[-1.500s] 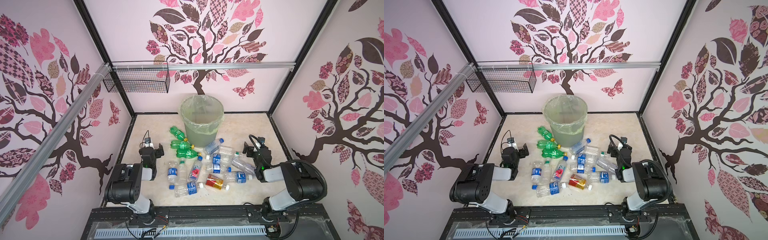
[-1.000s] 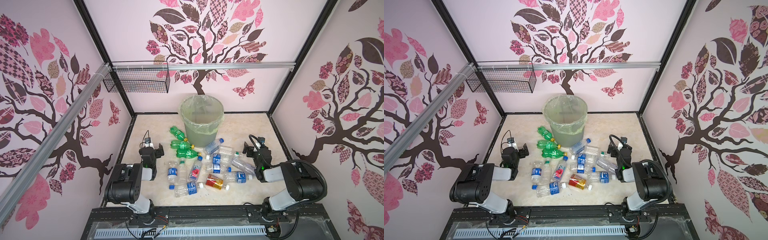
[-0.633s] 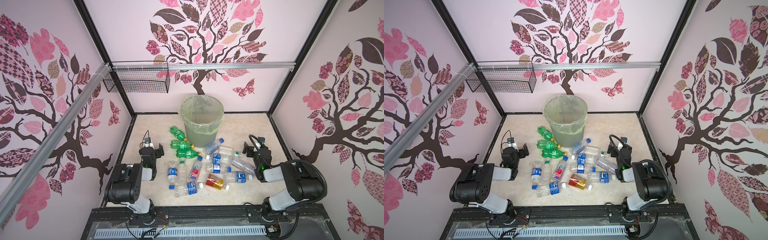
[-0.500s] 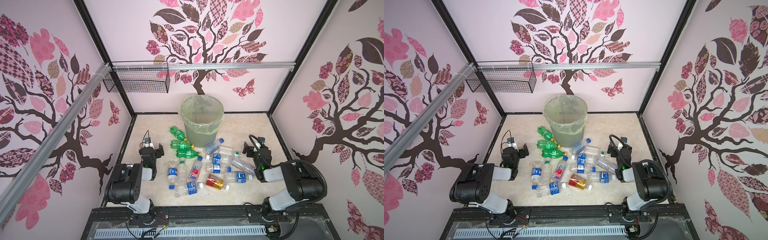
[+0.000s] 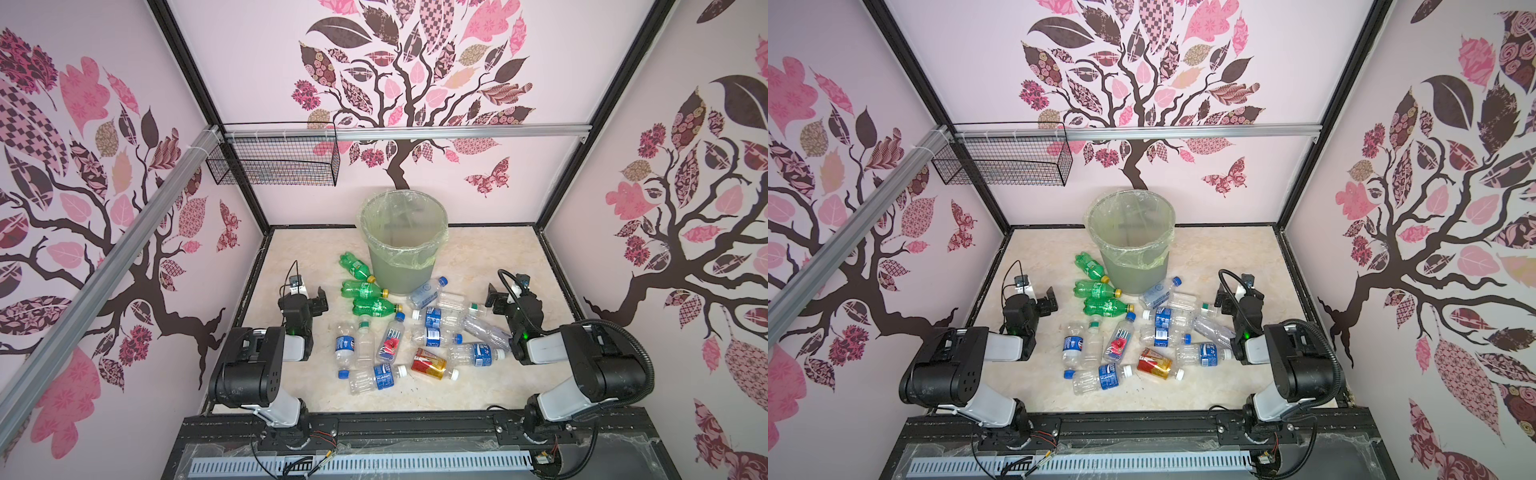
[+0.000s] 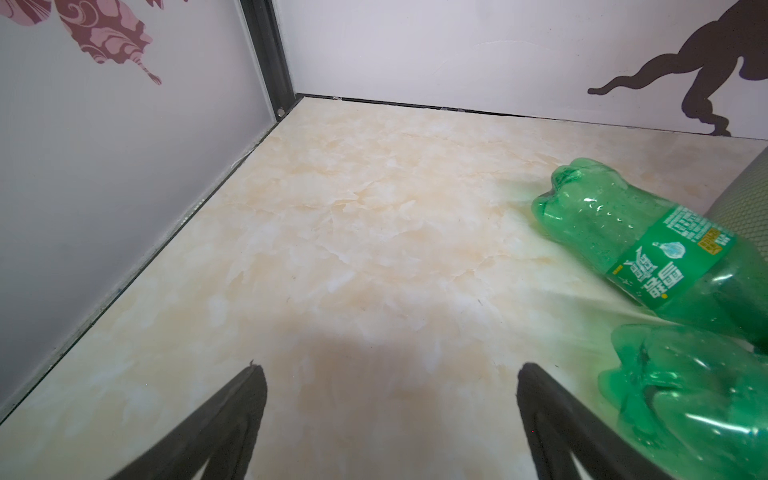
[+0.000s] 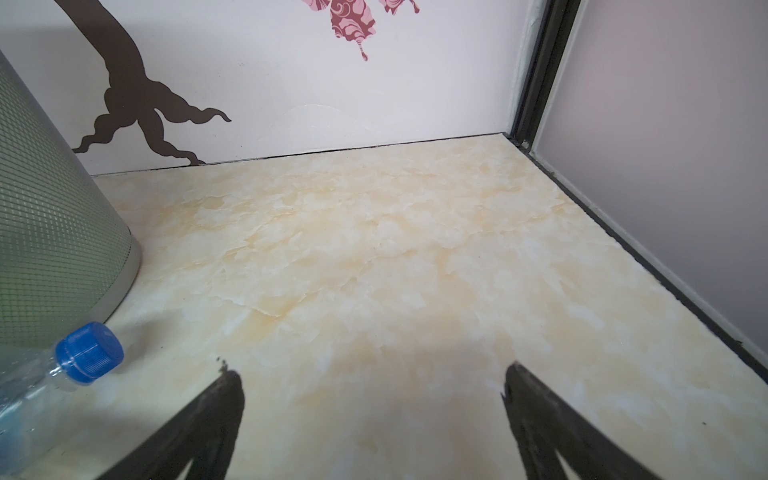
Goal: Throw the plastic bottles in the bin
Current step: 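Reach the right gripper to the clear container while the left moves to bottles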
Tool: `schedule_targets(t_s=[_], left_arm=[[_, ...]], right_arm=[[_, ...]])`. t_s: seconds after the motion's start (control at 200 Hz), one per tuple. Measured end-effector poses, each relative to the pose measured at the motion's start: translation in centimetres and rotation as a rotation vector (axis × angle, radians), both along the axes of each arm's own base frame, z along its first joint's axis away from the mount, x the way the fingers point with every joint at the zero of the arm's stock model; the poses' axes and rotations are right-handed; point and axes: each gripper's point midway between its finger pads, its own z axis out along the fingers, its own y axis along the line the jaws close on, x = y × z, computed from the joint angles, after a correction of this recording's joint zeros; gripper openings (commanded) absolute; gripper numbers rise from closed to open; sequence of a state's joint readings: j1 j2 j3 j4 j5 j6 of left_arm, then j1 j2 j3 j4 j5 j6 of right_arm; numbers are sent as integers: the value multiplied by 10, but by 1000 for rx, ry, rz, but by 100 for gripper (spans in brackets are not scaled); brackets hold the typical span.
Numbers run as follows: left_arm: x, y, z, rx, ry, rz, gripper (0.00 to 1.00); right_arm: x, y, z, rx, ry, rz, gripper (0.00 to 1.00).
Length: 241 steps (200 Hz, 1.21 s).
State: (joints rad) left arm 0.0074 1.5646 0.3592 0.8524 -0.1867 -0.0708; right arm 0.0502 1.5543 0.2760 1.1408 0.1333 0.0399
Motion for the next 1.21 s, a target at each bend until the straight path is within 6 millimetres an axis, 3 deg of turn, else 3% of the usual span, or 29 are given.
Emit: schedule_targets(t_s=[0.11,0.26,0.48,0.57,0.65,0.745,0.855,1.206], left_arm=[[-2,-2,7,-4,3,-10,98],[0,0,34,-4,-38,0,98],[-9,4,63,-22,-40,44,98],[-8,-2,79,-28,-33,47,98],[-9,-19,96,-32,-19,20,98],[-13,-36,108,-57,15,-7,98],[-21,-39,112,-103,80,6,98],[-53,-56,150,-189,190,-81,98]], right_arm=[[-1,1,1,-3,-5,10,100],[-1,3,3,-13,34,22,100],[19,4,67,-4,30,19,100],[19,9,79,23,88,33,100],[15,22,86,71,154,61,100],[4,52,91,98,226,126,100],[-11,83,89,92,332,195,100],[-41,76,85,7,577,191,98]])
